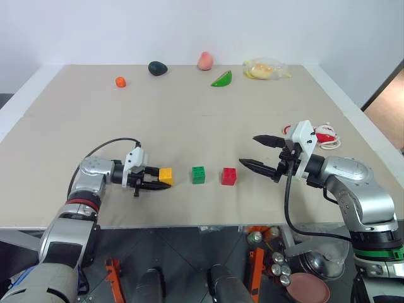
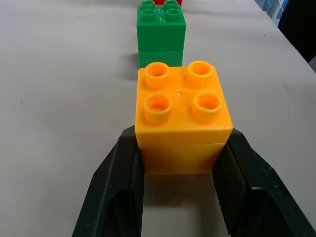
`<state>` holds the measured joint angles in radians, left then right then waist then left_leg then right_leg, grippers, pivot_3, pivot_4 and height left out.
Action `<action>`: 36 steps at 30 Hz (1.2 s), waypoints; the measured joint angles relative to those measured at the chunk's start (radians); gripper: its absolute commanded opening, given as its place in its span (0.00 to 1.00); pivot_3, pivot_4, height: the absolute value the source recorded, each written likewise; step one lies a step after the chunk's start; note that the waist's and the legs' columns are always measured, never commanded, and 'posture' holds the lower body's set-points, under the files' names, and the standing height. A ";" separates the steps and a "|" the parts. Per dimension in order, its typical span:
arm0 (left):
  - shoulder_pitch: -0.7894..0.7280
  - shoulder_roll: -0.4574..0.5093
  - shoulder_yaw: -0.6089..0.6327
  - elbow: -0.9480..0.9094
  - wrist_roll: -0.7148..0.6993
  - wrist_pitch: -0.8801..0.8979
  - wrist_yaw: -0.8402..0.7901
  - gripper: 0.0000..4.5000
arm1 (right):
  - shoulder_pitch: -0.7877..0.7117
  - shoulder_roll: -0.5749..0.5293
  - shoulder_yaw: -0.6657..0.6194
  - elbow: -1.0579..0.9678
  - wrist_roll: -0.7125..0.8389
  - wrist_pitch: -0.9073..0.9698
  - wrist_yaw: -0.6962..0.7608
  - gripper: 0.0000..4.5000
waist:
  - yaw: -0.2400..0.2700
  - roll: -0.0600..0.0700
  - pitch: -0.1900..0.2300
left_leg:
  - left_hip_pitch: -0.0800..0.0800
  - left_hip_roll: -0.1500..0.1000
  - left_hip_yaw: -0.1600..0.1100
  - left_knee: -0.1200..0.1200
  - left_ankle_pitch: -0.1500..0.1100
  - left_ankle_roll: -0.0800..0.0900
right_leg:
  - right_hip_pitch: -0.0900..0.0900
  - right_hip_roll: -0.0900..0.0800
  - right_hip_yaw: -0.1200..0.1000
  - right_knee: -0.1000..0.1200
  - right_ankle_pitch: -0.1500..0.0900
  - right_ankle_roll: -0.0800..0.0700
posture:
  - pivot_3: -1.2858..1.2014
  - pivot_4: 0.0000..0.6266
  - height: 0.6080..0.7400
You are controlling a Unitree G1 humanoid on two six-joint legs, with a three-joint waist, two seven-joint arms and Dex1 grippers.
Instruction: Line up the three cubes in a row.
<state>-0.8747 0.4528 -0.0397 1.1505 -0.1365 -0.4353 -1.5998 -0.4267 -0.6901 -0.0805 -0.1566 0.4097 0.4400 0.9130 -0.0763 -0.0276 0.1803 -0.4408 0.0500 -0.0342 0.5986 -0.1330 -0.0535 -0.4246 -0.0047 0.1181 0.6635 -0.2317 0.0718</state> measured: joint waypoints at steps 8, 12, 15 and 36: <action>-0.012 -0.002 0.002 0.038 0.024 -0.028 0.025 0.30 | 0.000 -0.003 -0.002 0.000 0.001 0.001 -0.002 0.93 | 0.000 0.000 0.000 | 0.000 0.000 0.000 0.000 0.000 0.000 | 0.000 0.000 0.000 0.000 0.000 0.000 | 0.52 0.24 1.00; -0.016 -0.002 0.002 0.048 0.040 -0.057 0.045 0.30 | -0.001 -0.004 -0.002 0.000 0.001 0.001 -0.001 0.93 | 0.000 0.000 0.000 | 0.000 0.000 0.000 0.000 0.000 0.000 | 0.000 0.000 0.000 0.000 0.000 0.000 | 0.52 0.24 1.00; -0.025 -0.002 0.002 0.057 0.054 -0.065 0.078 0.53 | -0.002 -0.005 -0.002 0.000 0.002 0.001 -0.001 0.93 | 0.000 0.000 0.000 | 0.000 0.000 0.000 0.000 0.000 0.000 | 0.000 0.000 0.000 0.000 0.000 0.000 | 0.52 0.24 1.00; 0.059 0.068 0.055 -0.052 -0.020 0.020 0.000 0.99 | -0.069 -0.007 0.003 0.046 -0.001 -0.013 0.041 0.93 | -0.003 0.000 0.000 | 0.000 0.001 0.000 0.000 0.000 0.000 | 0.000 0.000 0.000 0.000 0.000 0.000 | 0.52 0.24 1.00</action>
<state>-0.8155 0.5208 0.0152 1.0984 -0.1569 -0.4154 -1.5996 -0.4961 -0.6967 -0.0776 -0.1104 0.4089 0.4269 0.9536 -0.0790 -0.0275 0.1803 -0.4404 0.0507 -0.0344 0.5981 -0.1331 -0.0533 -0.4247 -0.0043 0.1179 0.6637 -0.2317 0.0719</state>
